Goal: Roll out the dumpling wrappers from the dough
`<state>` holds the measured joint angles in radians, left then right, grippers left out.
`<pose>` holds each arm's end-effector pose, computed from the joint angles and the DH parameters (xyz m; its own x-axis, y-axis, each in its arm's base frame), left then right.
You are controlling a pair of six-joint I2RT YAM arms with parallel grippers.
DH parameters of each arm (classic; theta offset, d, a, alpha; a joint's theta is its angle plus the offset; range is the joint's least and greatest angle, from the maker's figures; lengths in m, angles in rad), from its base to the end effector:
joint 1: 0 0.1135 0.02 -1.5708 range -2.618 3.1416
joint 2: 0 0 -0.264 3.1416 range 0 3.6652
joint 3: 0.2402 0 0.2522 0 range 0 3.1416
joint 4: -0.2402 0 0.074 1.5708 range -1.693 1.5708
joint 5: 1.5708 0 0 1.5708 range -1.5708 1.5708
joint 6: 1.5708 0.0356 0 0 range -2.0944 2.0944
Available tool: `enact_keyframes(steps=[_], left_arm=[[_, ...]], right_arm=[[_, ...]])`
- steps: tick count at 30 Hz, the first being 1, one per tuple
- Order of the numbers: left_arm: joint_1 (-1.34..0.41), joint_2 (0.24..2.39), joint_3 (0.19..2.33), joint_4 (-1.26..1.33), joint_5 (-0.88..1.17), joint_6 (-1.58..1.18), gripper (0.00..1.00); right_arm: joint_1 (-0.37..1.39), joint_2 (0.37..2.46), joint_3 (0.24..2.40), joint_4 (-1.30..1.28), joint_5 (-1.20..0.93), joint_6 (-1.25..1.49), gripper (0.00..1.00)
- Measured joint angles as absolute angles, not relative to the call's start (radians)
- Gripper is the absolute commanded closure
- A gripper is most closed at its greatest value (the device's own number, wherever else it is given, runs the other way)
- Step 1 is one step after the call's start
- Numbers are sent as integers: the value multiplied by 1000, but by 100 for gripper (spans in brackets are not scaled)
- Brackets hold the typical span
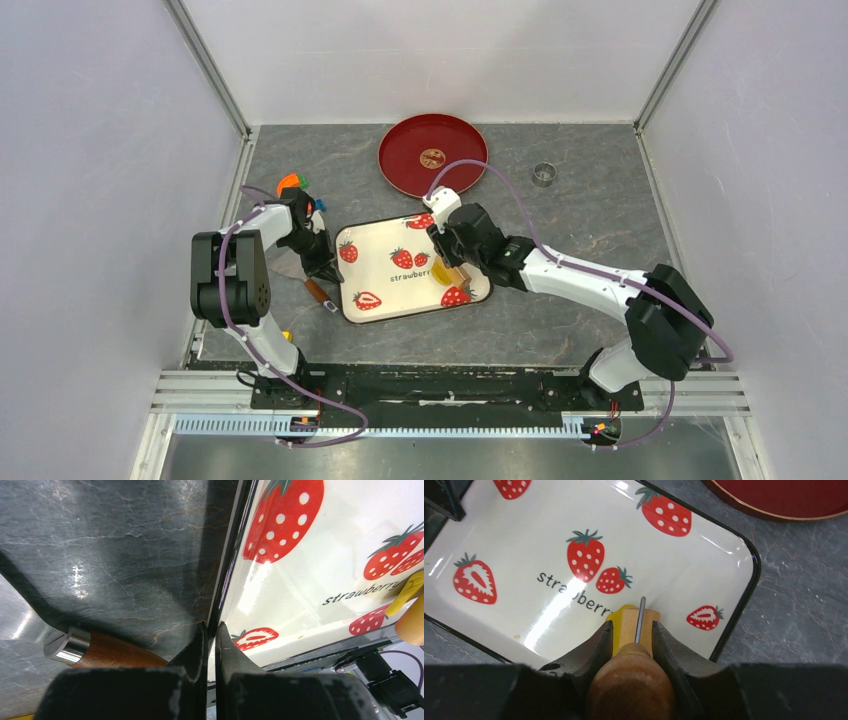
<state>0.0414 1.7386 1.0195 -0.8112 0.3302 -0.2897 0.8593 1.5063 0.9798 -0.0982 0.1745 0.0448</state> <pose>0.2925 0.0006 0.1500 -0.9493 -0.3098 0.0537 -0.3101 0.8945 -0.3220 0.2224 0.2485 0.2419 -0.4108 -0.4089 -0.8149 -0.6362 0.7688 -0.0651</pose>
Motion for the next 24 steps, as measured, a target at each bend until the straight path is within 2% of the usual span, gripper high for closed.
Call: enact_keyframes(steps=[13,24], left_arm=[[35,1739,1022,-814,322,-289,98],[27,1739,1026,-818,319,-290,98]], right_arm=[[850,1498,772,292,125,35,100],[750,1453,560,572,-65,83,100]])
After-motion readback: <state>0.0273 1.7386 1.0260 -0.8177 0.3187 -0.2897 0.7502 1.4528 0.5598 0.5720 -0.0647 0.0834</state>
